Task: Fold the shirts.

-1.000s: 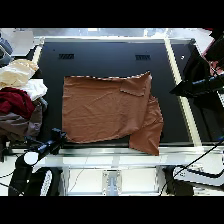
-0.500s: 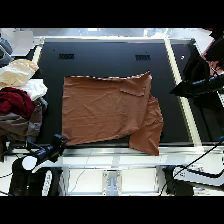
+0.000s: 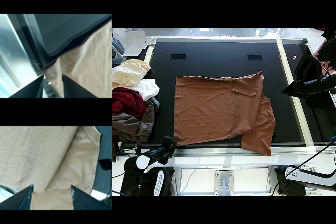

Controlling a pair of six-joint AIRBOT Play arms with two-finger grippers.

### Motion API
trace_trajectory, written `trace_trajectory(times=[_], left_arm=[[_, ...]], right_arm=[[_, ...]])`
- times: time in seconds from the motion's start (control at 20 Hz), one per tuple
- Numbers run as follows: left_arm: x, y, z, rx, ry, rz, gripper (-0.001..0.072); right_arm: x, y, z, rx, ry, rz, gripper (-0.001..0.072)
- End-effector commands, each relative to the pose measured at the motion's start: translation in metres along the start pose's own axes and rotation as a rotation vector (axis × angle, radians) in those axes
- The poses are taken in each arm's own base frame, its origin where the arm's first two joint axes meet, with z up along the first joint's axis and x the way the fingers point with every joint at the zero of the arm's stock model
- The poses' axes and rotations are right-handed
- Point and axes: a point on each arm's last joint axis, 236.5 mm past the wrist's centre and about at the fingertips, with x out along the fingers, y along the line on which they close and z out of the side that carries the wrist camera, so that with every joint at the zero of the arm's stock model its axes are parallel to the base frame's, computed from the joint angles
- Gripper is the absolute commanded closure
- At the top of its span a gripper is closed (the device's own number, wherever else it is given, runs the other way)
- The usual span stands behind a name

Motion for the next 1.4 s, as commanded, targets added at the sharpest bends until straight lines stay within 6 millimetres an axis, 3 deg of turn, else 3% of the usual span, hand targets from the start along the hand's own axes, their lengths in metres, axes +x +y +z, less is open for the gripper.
trace_trajectory(times=[0.0, 0.2, 0.25, 0.3, 0.4, 0.5, 0.6, 0.7, 0.8, 0.95, 1.05, 1.35], left_arm=[[0.005, -0.016, 0.011, -0.013, -0.036, -0.06, 0.0496], [0.015, -0.011, 0.004, -0.009, 0.015, -0.022, 0.05], [0.017, -0.015, 0.001, 0.003, 0.027, -0.038, 0.0615], [0.017, -0.026, 0.003, 0.015, 0.018, -0.081, 0.0695], [0.008, -0.062, 0.017, 0.006, -0.043, -0.231, 0.0694], [-0.012, -0.097, 0.041, 0.016, -0.15, -0.367, 0.0695], [-0.028, -0.115, 0.054, 0.062, -0.217, -0.418, 0.0696], [-0.032, -0.118, 0.057, 0.099, -0.236, -0.41, 0.0696], [-0.033, -0.118, 0.057, 0.112, -0.242, -0.407, 0.0696], [-0.032, -0.117, 0.056, 0.145, -0.243, -0.399, 0.0696], [-0.032, -0.116, 0.056, 0.151, -0.242, -0.396, 0.0696], [-0.031, -0.114, 0.054, 0.172, -0.237, -0.385, 0.0695]], right_arm=[[0.0, 0.004, 0.003, 0.002, -0.012, 0.019, 0.02], [0.0, 0.008, 0.005, 0.002, -0.021, 0.034, 0.02], [0.0, 0.008, 0.005, 0.003, -0.021, 0.034, 0.0201], [0.0, 0.008, 0.004, 0.006, -0.018, 0.036, 0.0211], [0.0, 0.009, 0.001, 0.012, -0.005, 0.04, 0.0391], [0.0, 0.002, -0.012, 0.012, 0.049, 0.01, 0.0409], [0.0, -0.027, -0.041, 0.04, 0.157, -0.096, 0.0368], [0.015, -0.052, -0.072, 0.141, 0.213, -0.101, 0.0358], [0.051, -0.064, -0.106, 0.282, 0.207, -0.014, 0.0358], [0.1, -0.075, -0.133, 0.417, 0.121, 0.041, 0.0358], [0.117, -0.082, -0.135, 0.456, 0.065, 0.028, 0.0357], [0.138, -0.08, -0.134, 0.444, 0.074, 0.018, 0.0359]])
